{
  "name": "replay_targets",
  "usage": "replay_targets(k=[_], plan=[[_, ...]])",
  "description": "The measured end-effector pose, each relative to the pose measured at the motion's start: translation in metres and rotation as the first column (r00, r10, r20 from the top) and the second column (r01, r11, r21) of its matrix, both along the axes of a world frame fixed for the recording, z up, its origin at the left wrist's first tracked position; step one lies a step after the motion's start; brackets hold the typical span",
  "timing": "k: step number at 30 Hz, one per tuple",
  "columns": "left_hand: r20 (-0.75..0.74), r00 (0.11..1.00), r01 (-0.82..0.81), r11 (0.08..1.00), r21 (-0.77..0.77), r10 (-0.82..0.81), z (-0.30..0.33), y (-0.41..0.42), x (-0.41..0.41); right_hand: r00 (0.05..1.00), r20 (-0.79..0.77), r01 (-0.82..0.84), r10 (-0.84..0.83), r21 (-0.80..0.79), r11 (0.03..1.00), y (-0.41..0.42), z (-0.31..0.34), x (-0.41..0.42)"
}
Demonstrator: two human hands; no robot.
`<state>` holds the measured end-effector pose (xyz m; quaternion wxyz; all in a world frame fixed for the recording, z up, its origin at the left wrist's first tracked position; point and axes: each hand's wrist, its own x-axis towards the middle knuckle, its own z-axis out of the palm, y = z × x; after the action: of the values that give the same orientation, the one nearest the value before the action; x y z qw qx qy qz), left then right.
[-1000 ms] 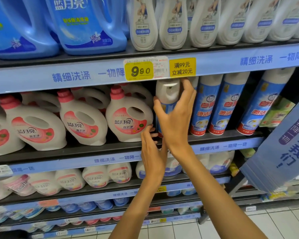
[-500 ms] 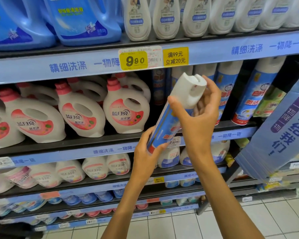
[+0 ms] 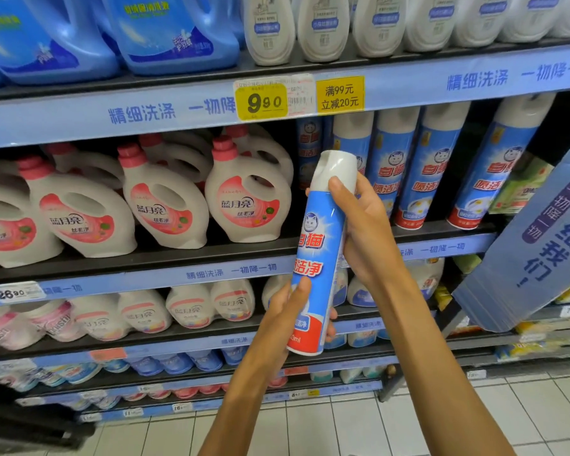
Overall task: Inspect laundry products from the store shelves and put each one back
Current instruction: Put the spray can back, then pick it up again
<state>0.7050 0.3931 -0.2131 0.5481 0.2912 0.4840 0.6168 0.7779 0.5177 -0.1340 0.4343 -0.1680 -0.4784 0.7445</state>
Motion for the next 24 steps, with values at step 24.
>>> replay_targets(k=[24], plan=[[0.322, 0.917, 0.251, 0.968, -0.009, -0.234, 0.007, -0.007, 0.015, 0.979, -0.037, -0.204, 0.201, -0.141, 0.969, 0.007, 0.006, 0.006]])
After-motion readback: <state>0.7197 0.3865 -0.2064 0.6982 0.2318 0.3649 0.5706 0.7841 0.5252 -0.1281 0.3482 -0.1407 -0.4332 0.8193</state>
